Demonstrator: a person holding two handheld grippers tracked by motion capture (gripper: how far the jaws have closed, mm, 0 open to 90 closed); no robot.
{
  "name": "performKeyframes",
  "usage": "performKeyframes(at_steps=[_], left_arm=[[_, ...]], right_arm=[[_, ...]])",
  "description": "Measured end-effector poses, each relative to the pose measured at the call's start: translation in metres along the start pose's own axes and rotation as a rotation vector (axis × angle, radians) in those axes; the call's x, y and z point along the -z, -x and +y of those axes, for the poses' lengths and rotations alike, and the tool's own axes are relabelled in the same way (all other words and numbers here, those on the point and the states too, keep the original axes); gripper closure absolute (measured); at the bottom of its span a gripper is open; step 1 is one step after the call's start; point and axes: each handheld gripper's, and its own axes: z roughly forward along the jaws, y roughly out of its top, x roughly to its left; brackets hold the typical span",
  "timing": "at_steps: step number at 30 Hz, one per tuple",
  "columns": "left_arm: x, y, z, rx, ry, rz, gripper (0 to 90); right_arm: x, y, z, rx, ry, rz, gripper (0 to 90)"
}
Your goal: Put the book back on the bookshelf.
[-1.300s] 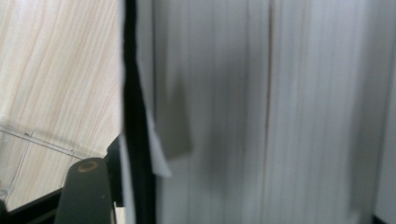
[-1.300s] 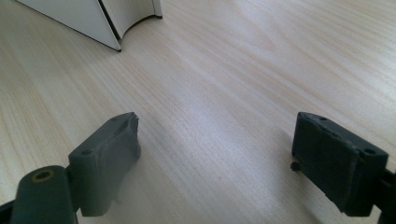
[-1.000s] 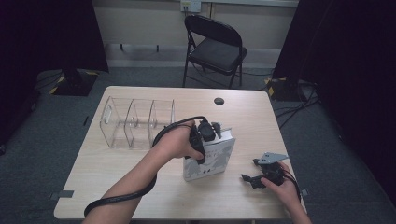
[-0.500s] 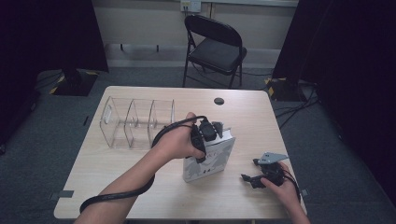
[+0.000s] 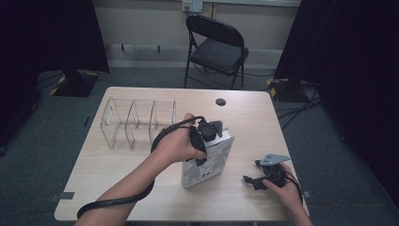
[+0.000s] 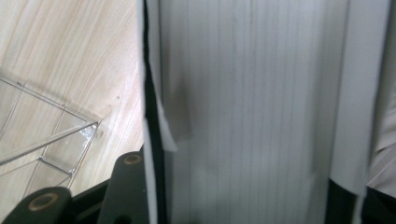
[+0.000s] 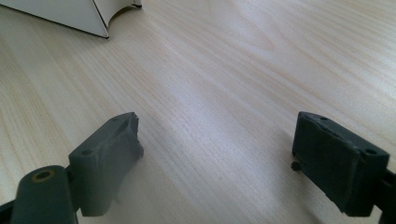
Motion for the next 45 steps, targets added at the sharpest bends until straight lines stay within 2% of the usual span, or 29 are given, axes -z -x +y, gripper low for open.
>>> performKeyframes(at_steps=[7, 13, 20, 22, 31, 34, 39, 44, 45], left_arm=[[0.008, -0.003, -0.007, 0.032, 0.008, -0.014, 52.6], [0.014, -0.006, -0.013, 0.042, -0.004, -0.005, 52.6], [0.018, -0.011, -0.023, 0.074, 0.003, -0.002, 52.7], [0.019, -0.012, -0.025, 0.068, 0.000, 0.001, 52.7], [0.025, -0.018, -0.038, 0.098, 0.004, -0.021, 52.7], [0.027, -0.021, -0.043, 0.101, 0.001, -0.011, 52.7], [0.031, -0.027, -0.052, 0.134, 0.002, -0.008, 52.7], [0.033, -0.032, -0.061, 0.138, -0.012, -0.003, 52.7], [0.034, -0.032, -0.062, 0.151, -0.011, 0.001, 52.7]], right_arm=[[0.000, 0.000, 0.000, 0.000, 0.000, -0.001, 13.6], [0.000, 0.000, 0.000, 0.000, 0.000, 0.000, 13.6], [0.000, 0.000, 0.000, 0.001, 0.000, 0.000, 13.7], [0.000, 0.000, 0.000, 0.001, 0.000, 0.000, 13.6], [0.000, 0.000, 0.000, 0.001, 0.000, 0.000, 13.7], [0.000, 0.000, 0.000, 0.001, 0.000, 0.000, 13.6], [0.000, 0.000, 0.000, 0.000, 0.000, 0.000, 13.7], [0.000, 0.000, 0.000, 0.000, 0.000, 0.000, 13.6], [0.000, 0.000, 0.000, 0.001, 0.000, 0.000, 13.7]])
